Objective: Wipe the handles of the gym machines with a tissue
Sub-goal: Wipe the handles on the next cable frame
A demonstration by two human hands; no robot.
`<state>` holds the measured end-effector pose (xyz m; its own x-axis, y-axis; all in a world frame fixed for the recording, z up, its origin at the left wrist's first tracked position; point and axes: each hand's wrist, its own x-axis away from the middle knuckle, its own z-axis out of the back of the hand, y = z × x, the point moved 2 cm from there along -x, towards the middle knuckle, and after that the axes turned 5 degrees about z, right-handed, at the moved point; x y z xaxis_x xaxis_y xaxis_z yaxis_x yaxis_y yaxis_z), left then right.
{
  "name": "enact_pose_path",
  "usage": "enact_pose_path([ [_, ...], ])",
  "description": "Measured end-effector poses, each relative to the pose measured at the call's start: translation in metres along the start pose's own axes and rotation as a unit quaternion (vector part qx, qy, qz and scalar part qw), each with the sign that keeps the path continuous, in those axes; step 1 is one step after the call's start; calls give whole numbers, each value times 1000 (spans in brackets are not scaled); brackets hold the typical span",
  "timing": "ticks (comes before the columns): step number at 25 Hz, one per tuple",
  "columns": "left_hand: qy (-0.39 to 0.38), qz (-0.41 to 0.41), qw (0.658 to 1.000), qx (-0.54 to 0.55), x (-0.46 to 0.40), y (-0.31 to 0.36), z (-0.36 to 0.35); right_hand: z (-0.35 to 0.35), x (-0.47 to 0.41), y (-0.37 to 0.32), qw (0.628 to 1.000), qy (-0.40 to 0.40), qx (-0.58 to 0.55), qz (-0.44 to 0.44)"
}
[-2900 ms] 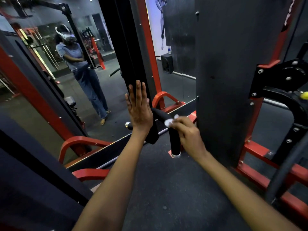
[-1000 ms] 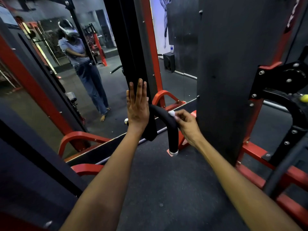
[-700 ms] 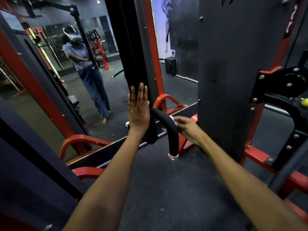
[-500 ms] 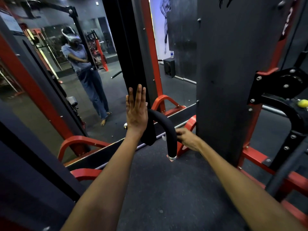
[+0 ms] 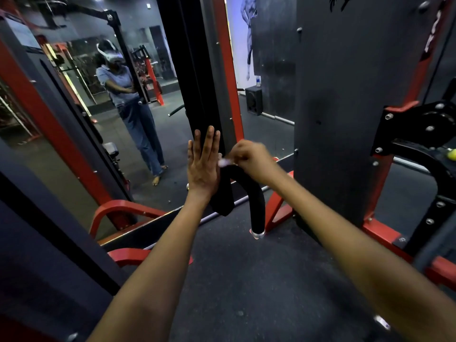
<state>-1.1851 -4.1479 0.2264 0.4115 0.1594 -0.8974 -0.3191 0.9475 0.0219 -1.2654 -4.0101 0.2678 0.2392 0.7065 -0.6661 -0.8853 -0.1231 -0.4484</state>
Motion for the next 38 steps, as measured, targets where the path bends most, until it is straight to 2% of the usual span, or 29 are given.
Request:
enact_pose_path([
  [2, 6, 0, 1000, -13, 3, -3, -1, -18, 32, -8, 993, 4, 94, 78],
  [4, 6, 5, 1000, -23, 5, -1, 0, -23, 74, -6, 986, 43, 122, 101],
  [8, 8, 5, 999, -32, 6, 0, 1, -26, 137, 2, 989, 53, 123, 58],
  [11, 17, 4, 999, -32, 5, 1, -1, -18, 90, -9, 988, 127, 85, 28],
  [15, 23, 2, 999, -48, 3, 2, 2, -22, 20, -13, 990, 51, 129, 22],
  [19, 22, 14, 999, -39, 10, 2, 1, -37, 99, -7, 978, 133, 135, 91],
  [20, 20, 19, 999, -40, 9, 3, 1, -47, 122, -2, 981, 116, 126, 92],
  [22, 15, 33, 999, -34, 6, 4, 3, -72, 162, 13, 991, 49, 117, 36],
  [24, 26, 32, 998, -45, 7, 5, 1, -79, 191, 29, 995, 4, 75, -70],
  [26, 25, 35, 998, -35, 6, 6, -1, -67, 199, 31, 991, 76, 56, -93],
  [28, 27, 37, 999, -12, 10, 6, -4, -36, 172, 26, 970, 212, 30, -115],
  [29, 27, 42, 999, -5, 10, 7, -4, -21, 141, 24, 959, 250, 7, -136],
  [30, 23, 47, 999, 7, 8, 7, -4, -7, 106, 21, 956, 253, -27, -143],
  [33, 22, 50, 998, 20, 8, 9, -4, -5, 44, 14, 970, 130, -164, -123],
  [34, 24, 51, 998, 16, 9, 9, -5, -12, 46, 16, 963, 134, -192, -131],
  [38, 23, 56, 998, 16, 11, 7, -5, -35, 105, 28, 922, 266, -211, -186],
])
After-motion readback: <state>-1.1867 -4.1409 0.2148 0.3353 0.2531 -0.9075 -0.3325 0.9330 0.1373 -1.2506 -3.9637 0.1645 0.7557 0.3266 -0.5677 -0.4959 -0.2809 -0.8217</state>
